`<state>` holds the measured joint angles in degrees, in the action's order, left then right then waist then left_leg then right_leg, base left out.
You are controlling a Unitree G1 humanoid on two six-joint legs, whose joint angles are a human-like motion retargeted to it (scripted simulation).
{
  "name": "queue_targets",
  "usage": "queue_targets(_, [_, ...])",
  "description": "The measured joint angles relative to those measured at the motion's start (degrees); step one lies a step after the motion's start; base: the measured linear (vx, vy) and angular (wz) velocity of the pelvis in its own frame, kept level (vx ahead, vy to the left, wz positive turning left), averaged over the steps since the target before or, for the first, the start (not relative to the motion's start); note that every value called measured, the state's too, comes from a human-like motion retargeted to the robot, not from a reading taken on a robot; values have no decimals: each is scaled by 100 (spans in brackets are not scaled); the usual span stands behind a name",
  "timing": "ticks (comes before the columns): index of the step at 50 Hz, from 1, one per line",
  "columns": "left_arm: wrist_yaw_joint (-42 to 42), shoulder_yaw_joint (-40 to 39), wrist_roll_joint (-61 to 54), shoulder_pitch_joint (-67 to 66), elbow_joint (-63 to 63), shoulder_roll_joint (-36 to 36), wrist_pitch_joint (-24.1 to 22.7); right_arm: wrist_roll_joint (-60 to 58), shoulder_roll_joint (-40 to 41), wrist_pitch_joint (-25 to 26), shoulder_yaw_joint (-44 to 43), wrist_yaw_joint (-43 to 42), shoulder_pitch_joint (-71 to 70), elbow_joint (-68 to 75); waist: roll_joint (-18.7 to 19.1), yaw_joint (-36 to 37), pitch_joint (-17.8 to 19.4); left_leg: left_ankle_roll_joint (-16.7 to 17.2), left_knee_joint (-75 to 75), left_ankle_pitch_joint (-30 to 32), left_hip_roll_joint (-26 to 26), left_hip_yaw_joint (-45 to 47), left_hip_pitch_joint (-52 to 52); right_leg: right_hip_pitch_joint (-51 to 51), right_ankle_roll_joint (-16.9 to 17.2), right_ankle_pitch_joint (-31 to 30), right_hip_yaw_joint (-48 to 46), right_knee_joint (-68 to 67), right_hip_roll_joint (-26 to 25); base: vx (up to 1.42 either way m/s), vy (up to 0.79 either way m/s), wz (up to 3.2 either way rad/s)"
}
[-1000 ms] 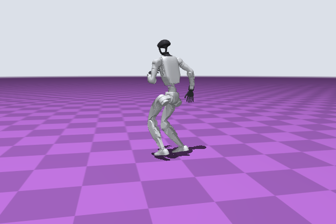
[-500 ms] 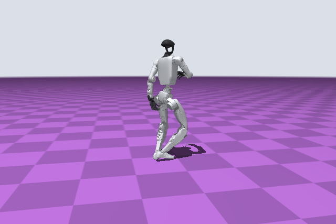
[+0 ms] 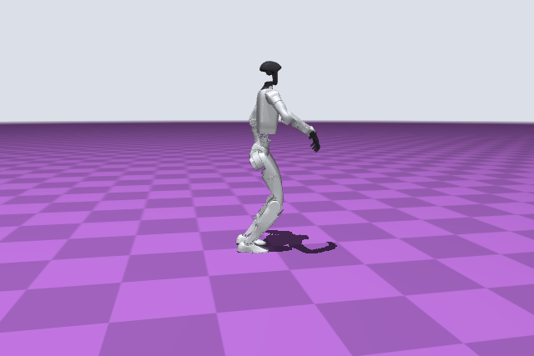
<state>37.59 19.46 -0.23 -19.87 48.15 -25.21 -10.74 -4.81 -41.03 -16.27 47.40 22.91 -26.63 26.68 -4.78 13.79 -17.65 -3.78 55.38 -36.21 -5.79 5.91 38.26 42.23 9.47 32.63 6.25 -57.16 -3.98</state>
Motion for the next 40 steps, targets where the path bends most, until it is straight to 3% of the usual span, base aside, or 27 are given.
queue_targets(5, [-292, 66, -424, 809, -817, -265, -257, 100, -386, 219, -684, -188, 1073, 1649, -8, -635, 204, -71, 268, -246, -384, 154, -292, 61, -256, 294, -237, -1391, 527, 11, 14, 112])
queue_targets(8, [-368, 443, -803, 1807, -1689, -516, -316, 567, -424, 192, -1446, -148, 1987, 2212, -153, -1214, 726, -201, 185, -441, -908, -43, -946, 219, -317, -373, -207, -3106, 977, 15, 18, 172])
queue_targets(10, [-401, 707, -1029, 2520, -2369, -606, -393, 864, -326, 159, -1881, -14, 2712, 2259, -245, -1560, 1061, -190, 52, -423, -1155, -273, -1326, 413, -366, -733, -50, -4015, 907, 19, 17, 173])
queue_targets(13, [-368, 1117, -1285, 3490, -3406, -508, -570, 988, -66, 185, -2094, 459, 3874, 2110, -204, -1948, 1260, -26, -104, -289, -1092, -407, -1692, 874, -371, -1075, -47, -4551, 452, 27, 16, 172])
queue_targets(17, [-259, 1766, -1400, 4615, -4631, -112, -885, 819, 292, 382, -1958, 1363, 5321, 1752, -90, -2214, 1402, 270, -140, -2, -788, -368, -2087, 1262, -244, -1151, -219, -3878, -93, 36, 12, 184])
queue_targets(24, [-71, 2601, -1205, 5554, -5921, 537, -1306, 510, 869, 717, -1511, 2578, 6673, 1273, 406, -1916, 1217, 673, 239, 70, 13, -496, -2256, 1252, 55, -1141, -306, -680, -1085, 43, 6, 129])
queue_targets(30, [-37, 2659, -1321, 5140, -5846, 751, -1356, 197, 1508, 787, -1110, 2758, 6638, 1689, 863, -1138, 1124, 949, 1979, 609, 594, -836, -1956, 614, -326, -1254, -720, -262, -1483, 39, 1, 77])
queue_targets(33, [-175, 2475, -1238, 4712, -5425, 762, -1347, -38, 1842, 800, -964, 2507, 6165, 2350, 879, -710, 1261, 764, 3175, 773, 890, -785, -1452, 216, -680, -696, -912, -615, -1389, 38, 2, 107])
queue_targets(35, [-304, 2263, -1052, 4388, -4974, 752, -1270, -178, 1996, 805, -981, 2169, 5657, 2896, 796, -467, 1378, 490, 3644, 540, 986, -748, -1024, -99, -824, -334, -974, -825, -1221, 42, 2, 130])
queue_targets(40, [-954, 1403, -438, 3296, -3268, 586, -786, 240, 1875, 792, -1946, 558, 4251, 3579, 326, -219, 1520, 204, 2448, -73, 198, -740, -154, -705, -655, -114, -868, -1148, -457, 46, 4, 118])
